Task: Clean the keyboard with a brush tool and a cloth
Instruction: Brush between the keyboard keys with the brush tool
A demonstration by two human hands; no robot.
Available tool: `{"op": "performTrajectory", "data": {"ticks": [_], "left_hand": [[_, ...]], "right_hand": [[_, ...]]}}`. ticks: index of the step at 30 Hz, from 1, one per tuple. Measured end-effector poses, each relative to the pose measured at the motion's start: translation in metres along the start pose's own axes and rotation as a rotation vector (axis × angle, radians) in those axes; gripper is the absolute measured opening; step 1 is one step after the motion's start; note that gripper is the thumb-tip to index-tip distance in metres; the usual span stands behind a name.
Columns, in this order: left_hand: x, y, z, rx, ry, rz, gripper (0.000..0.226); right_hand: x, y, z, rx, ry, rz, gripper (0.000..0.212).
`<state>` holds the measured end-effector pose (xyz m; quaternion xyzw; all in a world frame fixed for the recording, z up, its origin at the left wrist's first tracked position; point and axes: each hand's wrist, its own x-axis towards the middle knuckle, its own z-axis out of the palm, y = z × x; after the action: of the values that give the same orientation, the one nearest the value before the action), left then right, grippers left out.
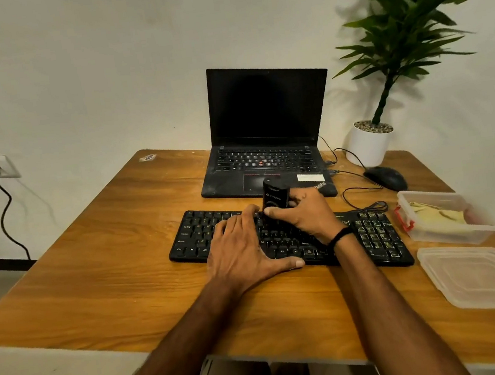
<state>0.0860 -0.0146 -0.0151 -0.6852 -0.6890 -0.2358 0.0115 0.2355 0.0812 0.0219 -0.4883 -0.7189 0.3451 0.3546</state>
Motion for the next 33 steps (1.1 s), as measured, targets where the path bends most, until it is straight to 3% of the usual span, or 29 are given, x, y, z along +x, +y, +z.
{"op": "performTrajectory", "data": {"ticks": [4, 8, 12, 15, 16, 19, 20, 23, 24, 27, 33], "left_hand": [[0.001, -0.001, 0.001, -0.011, 0.004, 0.001, 0.134], [0.000, -0.001, 0.000, -0.013, -0.002, 0.002, 0.134], [0.000, -0.001, 0.000, -0.028, 0.008, 0.009, 0.133], [-0.001, -0.001, 0.000, -0.024, 0.013, 0.006, 0.134], [-0.001, -0.001, 0.000, -0.024, 0.014, 0.005, 0.134], [0.000, -0.001, 0.001, -0.031, 0.020, 0.012, 0.134], [0.000, -0.001, 0.002, -0.032, 0.021, 0.013, 0.134], [-0.001, -0.002, 0.003, -0.028, 0.022, 0.008, 0.135], [-0.001, -0.002, 0.003, -0.027, 0.023, 0.009, 0.135], [0.000, -0.002, 0.003, -0.026, 0.029, 0.020, 0.134], [0.000, -0.003, 0.004, -0.019, 0.031, 0.020, 0.134]], "right_hand": [[-0.008, 0.001, -0.016, -0.114, 0.173, -0.002, 0.026], [-0.018, 0.006, -0.020, 0.136, -0.132, 0.058, 0.040], [-0.022, 0.001, -0.025, -0.035, 0.120, 0.013, 0.031], [-0.027, 0.003, -0.023, 0.085, -0.183, 0.035, 0.040], [-0.030, 0.003, -0.021, 0.103, -0.199, 0.037, 0.041], [-0.033, -0.002, -0.021, -0.078, 0.098, -0.044, 0.035], [-0.033, -0.001, -0.023, -0.075, 0.126, -0.038, 0.035], [-0.035, 0.000, -0.022, 0.099, -0.135, 0.022, 0.038], [-0.037, 0.000, -0.020, 0.100, -0.151, 0.027, 0.040], [-0.038, -0.004, -0.030, -0.030, -0.019, -0.010, 0.043], [-0.034, -0.013, -0.047, -0.157, -0.074, 0.070, 0.030]]}}
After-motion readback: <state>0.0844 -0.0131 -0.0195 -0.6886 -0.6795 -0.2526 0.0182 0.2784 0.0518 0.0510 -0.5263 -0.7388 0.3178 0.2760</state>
